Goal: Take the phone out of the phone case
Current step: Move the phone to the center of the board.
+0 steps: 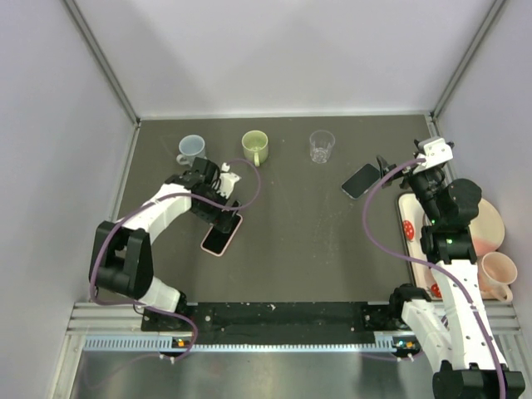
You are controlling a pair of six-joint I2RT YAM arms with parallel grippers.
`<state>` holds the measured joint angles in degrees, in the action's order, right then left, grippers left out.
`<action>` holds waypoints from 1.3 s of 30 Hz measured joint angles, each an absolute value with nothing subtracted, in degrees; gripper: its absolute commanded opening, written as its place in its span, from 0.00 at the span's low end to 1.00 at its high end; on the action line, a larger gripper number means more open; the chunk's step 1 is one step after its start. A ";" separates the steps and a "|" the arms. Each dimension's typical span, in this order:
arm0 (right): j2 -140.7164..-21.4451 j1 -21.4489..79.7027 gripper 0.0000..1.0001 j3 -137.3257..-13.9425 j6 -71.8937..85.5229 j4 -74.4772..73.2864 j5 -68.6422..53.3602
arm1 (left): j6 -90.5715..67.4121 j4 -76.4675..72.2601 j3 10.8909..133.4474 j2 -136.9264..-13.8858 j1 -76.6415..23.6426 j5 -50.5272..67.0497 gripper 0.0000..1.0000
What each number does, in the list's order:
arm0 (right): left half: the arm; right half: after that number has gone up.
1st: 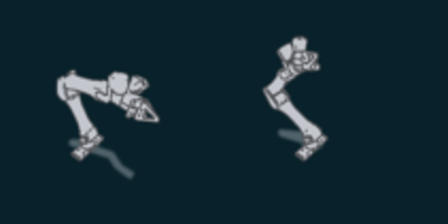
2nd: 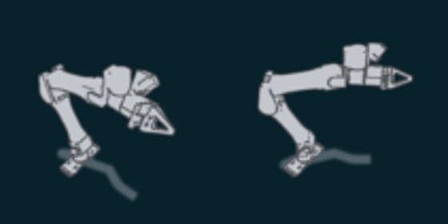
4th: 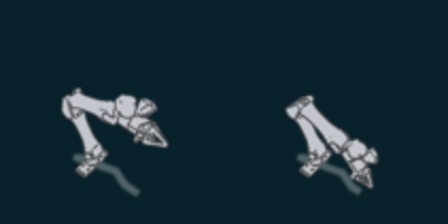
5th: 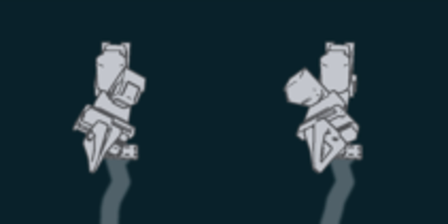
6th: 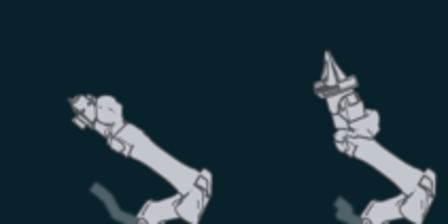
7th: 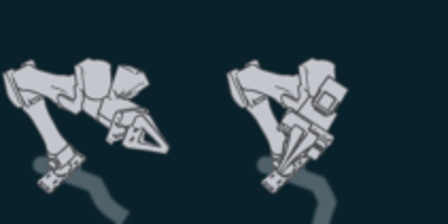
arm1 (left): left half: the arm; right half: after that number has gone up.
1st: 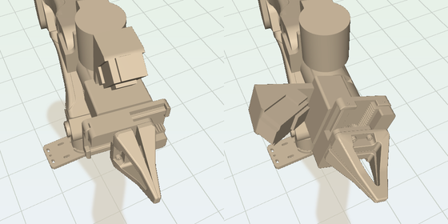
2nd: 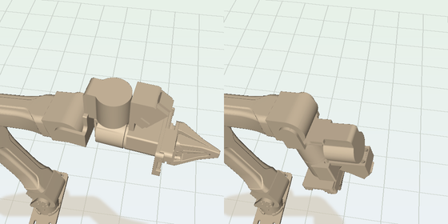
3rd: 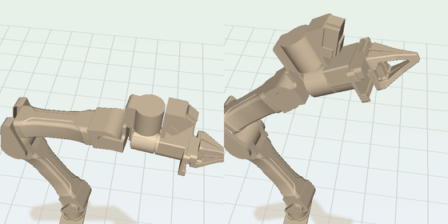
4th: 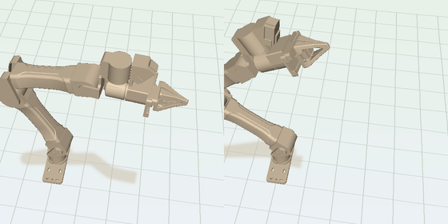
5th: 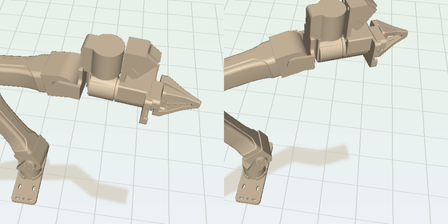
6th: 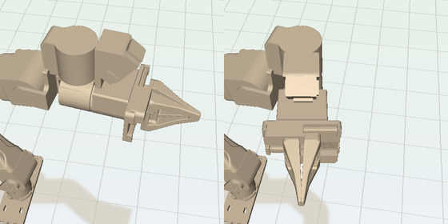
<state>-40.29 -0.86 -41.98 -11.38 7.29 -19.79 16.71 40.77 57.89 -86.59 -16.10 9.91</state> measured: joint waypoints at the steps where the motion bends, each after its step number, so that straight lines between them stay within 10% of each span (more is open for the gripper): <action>1: -40.29 -0.86 0.99 -41.98 -11.40 7.29 -19.79 | 16.56 40.75 57.63 -86.37 -16.40 9.80 0.99; 25: -40.12 -0.86 0.99 -41.98 -11.44 7.27 -19.79 | 14.66 39.83 55.29 -94.21 -22.65 2.44 0.97; 28: -40.12 -0.86 0.99 -41.98 -11.44 7.27 -19.79 | 14.68 39.72 55.29 -94.43 -22.65 2.28 0.79; 32: -40.12 -0.86 0.99 -41.98 -11.44 7.27 -19.79 | 14.28 40.40 55.59 -94.54 -22.68 2.66 0.29; 39: -40.12 -0.86 0.99 -41.98 -11.46 7.27 -19.79 | 15.38 42.02 57.12 -95.83 -22.72 3.29 0.13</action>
<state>-40.12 -0.86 -41.98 -11.46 7.27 -19.79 15.38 42.02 57.12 -95.83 -22.72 3.29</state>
